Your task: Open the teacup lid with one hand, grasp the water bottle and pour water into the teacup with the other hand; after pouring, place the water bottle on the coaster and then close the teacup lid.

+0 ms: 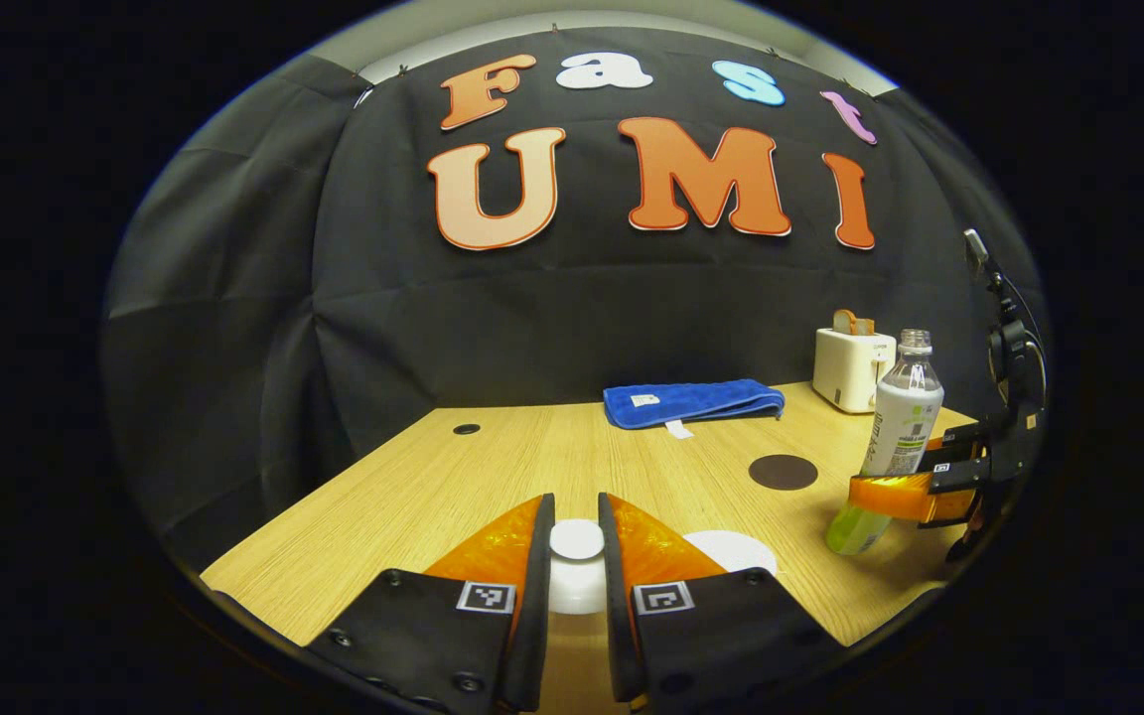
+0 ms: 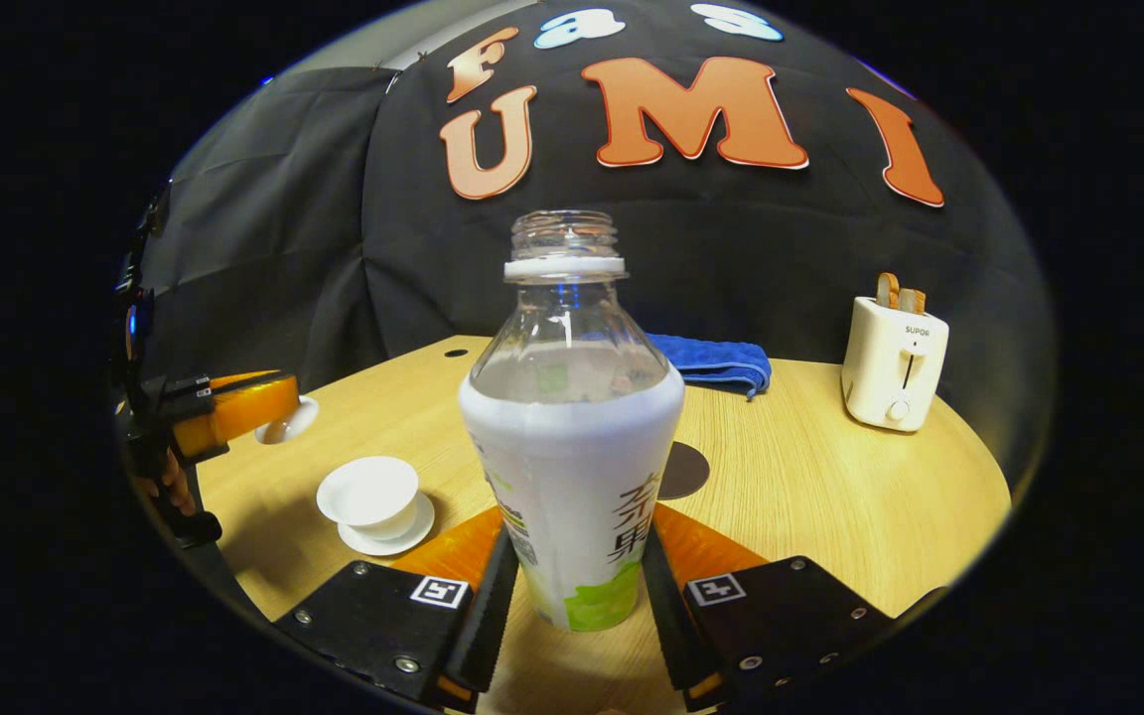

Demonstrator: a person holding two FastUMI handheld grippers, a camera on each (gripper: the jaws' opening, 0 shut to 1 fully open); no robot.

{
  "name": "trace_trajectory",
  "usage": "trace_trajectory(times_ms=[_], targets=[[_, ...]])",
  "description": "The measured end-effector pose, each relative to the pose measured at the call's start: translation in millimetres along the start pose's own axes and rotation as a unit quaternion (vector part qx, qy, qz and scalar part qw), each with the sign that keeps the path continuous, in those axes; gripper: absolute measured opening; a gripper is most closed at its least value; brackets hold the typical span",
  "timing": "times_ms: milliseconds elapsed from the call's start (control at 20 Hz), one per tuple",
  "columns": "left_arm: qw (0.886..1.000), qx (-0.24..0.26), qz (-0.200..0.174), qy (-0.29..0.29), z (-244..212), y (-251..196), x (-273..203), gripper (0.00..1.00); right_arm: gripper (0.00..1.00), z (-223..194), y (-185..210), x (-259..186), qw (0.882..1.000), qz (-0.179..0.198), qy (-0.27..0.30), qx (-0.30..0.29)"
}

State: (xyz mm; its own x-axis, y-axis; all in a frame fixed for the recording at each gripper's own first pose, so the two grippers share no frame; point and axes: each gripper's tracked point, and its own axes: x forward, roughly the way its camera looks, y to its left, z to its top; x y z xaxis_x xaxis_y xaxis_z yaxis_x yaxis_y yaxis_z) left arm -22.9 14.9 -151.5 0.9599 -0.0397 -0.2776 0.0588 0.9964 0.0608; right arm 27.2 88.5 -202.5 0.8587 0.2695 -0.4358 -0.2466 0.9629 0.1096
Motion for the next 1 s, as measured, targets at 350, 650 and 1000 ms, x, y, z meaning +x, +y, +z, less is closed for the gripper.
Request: trace_trajectory(times_ms=[350, 650, 1000], targets=[[1.0, -0.007, 0.015, 0.002, -1.3, 17.3, 1.4, 0.29, 0.65, 29.5, -22.8, 1.9, 0.987, -0.073, -0.007, -0.146], [0.999, -0.005, 0.034, 0.001, -6.2, 39.9, -2.4, 0.29, 0.63, 37.3, -20.7, -5.1, 0.949, -0.106, -0.007, -0.295], [0.999, -0.002, 0.049, 0.001, -13.5, 58.7, -10.2, 0.29, 0.63, 52.9, -4.1, -7.8, 0.884, -0.148, -0.019, -0.442]])
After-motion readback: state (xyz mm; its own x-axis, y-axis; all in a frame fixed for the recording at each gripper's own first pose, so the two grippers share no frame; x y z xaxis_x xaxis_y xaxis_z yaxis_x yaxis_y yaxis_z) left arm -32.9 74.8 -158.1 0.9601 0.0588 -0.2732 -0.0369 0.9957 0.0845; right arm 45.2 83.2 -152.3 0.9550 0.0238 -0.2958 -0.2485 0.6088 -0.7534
